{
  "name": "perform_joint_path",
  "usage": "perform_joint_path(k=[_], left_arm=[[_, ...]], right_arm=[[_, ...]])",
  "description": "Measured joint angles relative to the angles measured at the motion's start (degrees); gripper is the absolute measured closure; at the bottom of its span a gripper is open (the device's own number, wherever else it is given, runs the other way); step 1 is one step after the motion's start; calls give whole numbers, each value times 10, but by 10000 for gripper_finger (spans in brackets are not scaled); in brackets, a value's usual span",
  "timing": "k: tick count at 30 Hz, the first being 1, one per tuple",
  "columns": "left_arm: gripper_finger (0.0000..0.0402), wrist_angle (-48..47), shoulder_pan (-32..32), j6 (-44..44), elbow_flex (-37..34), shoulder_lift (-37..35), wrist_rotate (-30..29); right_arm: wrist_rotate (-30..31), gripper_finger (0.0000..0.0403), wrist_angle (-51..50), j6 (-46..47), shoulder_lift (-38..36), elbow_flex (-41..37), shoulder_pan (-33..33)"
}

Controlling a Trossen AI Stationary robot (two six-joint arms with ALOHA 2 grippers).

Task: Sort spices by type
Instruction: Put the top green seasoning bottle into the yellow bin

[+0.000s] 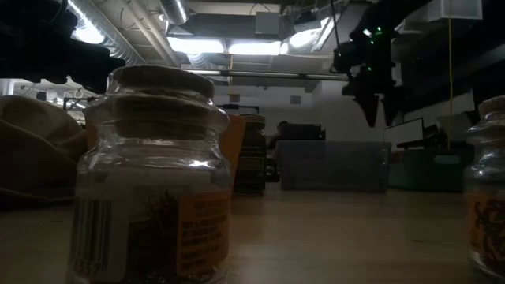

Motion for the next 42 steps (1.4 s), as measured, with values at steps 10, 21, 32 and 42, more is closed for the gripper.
perform_joint_path(k=[10,21,32,42], left_arm=[[254,28,0,15,0,0,-67],[254,84,15,-25,4,11,-263],[254,45,146,-77,92,204,-240],[235,47,216,-71,165,409,-231]], right_arm=[[0,150,74,-25,0,11,129],[0,150,162,-25,0,11,212],[-7,150,230,-24,0,11,245],[-25,150,234,-23,0,11,259]])
